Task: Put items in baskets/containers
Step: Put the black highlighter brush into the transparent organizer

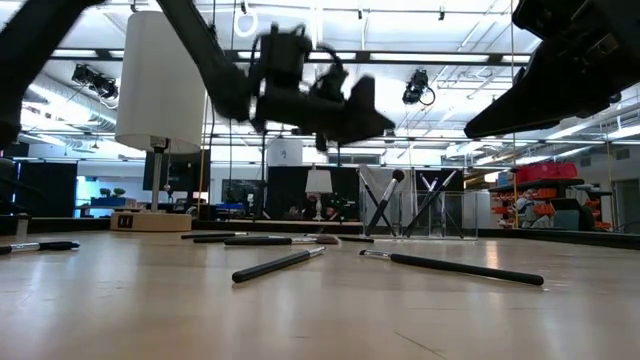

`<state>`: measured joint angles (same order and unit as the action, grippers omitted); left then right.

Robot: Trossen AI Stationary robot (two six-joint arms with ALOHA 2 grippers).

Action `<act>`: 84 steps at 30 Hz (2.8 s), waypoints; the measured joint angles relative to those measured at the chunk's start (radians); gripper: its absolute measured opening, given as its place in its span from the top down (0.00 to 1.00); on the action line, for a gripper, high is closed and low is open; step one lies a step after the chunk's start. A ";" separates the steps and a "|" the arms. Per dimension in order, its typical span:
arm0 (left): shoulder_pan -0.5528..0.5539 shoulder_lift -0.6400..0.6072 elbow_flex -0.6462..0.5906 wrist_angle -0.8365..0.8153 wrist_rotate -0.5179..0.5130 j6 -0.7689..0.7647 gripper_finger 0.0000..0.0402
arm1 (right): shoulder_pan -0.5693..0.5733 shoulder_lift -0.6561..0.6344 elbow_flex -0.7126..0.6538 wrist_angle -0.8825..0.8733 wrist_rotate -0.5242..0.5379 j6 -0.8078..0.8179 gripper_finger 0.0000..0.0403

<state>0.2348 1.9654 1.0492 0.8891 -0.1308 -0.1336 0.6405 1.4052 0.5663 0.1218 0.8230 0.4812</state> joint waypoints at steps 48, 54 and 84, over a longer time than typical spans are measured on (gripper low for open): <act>-0.285 -0.172 -0.470 -0.331 -0.117 -0.118 0.54 | -0.007 0.000 0.000 0.019 0.000 0.007 0.79; -0.283 -0.068 -0.468 -0.219 -0.151 -0.121 0.63 | -0.007 0.000 0.000 0.021 0.000 0.007 0.79; -0.305 -0.256 -0.472 -0.117 -0.048 -0.082 0.95 | -0.034 0.000 0.000 0.083 -0.079 0.007 0.79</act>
<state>-0.0698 1.7092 0.5770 0.7719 -0.1793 -0.2158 0.6066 1.4053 0.5659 0.2044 0.7442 0.4885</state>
